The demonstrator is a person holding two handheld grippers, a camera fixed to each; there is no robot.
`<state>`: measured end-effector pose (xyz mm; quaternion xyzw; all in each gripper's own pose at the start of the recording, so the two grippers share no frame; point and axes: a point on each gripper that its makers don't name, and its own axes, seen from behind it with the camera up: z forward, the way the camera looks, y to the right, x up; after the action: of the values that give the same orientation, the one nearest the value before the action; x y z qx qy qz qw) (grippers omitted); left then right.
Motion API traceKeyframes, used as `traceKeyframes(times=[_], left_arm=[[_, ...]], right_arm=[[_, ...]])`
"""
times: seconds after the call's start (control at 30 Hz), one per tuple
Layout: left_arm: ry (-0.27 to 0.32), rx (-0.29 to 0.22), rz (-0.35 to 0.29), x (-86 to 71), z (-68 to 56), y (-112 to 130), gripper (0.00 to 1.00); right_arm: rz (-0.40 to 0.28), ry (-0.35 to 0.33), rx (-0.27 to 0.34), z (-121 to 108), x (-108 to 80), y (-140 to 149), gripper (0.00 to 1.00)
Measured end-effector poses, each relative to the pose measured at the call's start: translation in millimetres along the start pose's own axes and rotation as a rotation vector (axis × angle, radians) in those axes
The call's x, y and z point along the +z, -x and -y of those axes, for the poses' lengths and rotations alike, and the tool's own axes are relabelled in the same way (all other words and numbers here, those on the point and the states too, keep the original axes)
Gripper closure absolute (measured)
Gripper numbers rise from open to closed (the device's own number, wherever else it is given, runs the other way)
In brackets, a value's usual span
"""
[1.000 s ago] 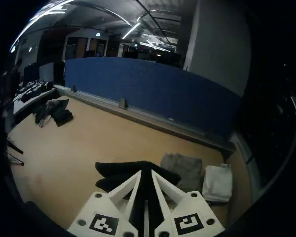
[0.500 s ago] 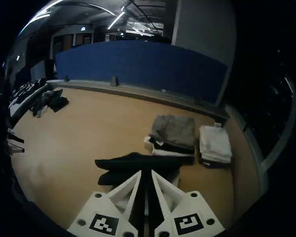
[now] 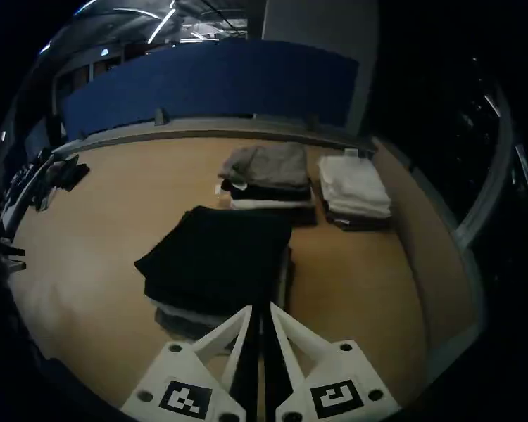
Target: Fold towel
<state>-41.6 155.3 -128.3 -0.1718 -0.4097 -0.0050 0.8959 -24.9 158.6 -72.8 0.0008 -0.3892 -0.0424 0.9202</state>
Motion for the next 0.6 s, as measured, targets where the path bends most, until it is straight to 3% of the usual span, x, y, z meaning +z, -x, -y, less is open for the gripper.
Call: traceKeyframes(times=[0.27, 0.43, 0.57, 0.6], left_arm=[[-0.007, 0.004, 0.0, -3.8, 1.8, 3.8, 0.03], [-0.012, 0.004, -0.001, -7.3, 3.6, 6.0, 0.03], [-0.013, 0.002, -0.006, -9.9, 5.0, 6.0, 0.03], [-0.014, 0.001, -0.007, -10.4, 5.2, 5.9, 0.03]], right_arm=[[0.094, 0.062, 0.026, -10.9, 23.0, 37.1, 0.96], [0.098, 0.074, 0.044, -10.9, 24.1, 41.8, 0.89], [0.086, 0.094, 0.049, -15.3, 17.4, 42.2, 0.5], [0.083, 0.097, 0.05, -16.3, 15.6, 42.2, 0.44]])
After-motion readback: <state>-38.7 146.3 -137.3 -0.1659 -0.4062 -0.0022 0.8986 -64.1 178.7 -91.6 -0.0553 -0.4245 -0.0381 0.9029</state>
